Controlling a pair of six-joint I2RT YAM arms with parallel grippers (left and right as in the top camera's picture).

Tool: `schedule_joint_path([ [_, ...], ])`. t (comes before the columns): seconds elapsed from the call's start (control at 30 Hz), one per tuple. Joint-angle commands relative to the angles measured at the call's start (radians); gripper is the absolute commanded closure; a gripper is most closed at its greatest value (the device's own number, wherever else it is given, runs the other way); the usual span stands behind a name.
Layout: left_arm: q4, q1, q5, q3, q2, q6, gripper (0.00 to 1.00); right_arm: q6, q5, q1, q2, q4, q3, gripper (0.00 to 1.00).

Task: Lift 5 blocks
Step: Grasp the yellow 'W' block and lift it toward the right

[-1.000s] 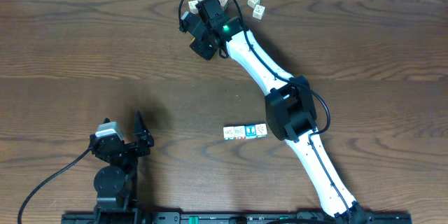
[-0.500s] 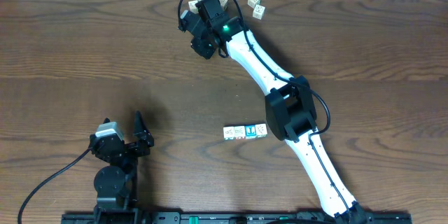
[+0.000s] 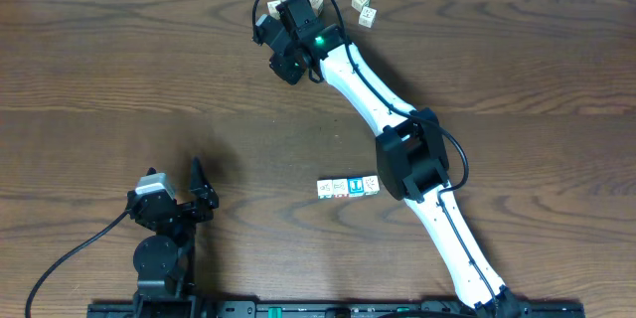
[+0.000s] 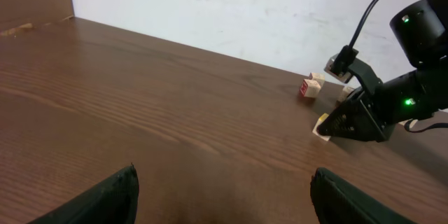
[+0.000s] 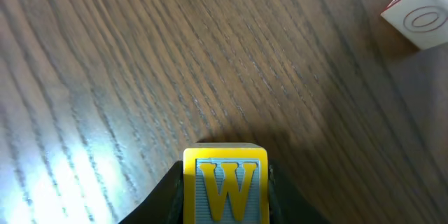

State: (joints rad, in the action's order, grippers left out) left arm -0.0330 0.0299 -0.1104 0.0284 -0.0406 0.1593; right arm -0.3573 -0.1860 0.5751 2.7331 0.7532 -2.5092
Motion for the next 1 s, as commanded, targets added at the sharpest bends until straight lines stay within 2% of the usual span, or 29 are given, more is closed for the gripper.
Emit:
schedule_joint_path([
  [0.0,-0.03,0.002,-0.009,-0.024,-0.003,-0.006,0.21,0.032,-0.002,0.01,-0.136,0.003,-0.013,0.96],
  [0.07,-0.03,0.002,-0.009,-0.024,-0.003,-0.006,0.21,0.031,0.0,0.006,-0.202,0.005,-0.013,0.94],
  [0.27,-0.029,0.002,-0.009,-0.024,-0.003,-0.006,0.21,0.032,0.085,-0.014,-0.359,0.088,-0.013,0.99],
  [0.43,-0.018,0.002,-0.009,-0.024,-0.003,-0.005,0.21,0.053,0.15,-0.06,-0.501,0.315,-0.013,0.99],
  [0.77,-0.01,0.002,-0.008,-0.019,-0.003,-0.005,0.21,0.233,0.388,-0.153,-0.834,0.785,-0.013,0.98],
  [0.97,-0.01,0.002,-0.008,-0.018,-0.003,-0.005,0.21,0.308,0.465,-0.155,-0.983,0.881,-0.007,0.98],
])
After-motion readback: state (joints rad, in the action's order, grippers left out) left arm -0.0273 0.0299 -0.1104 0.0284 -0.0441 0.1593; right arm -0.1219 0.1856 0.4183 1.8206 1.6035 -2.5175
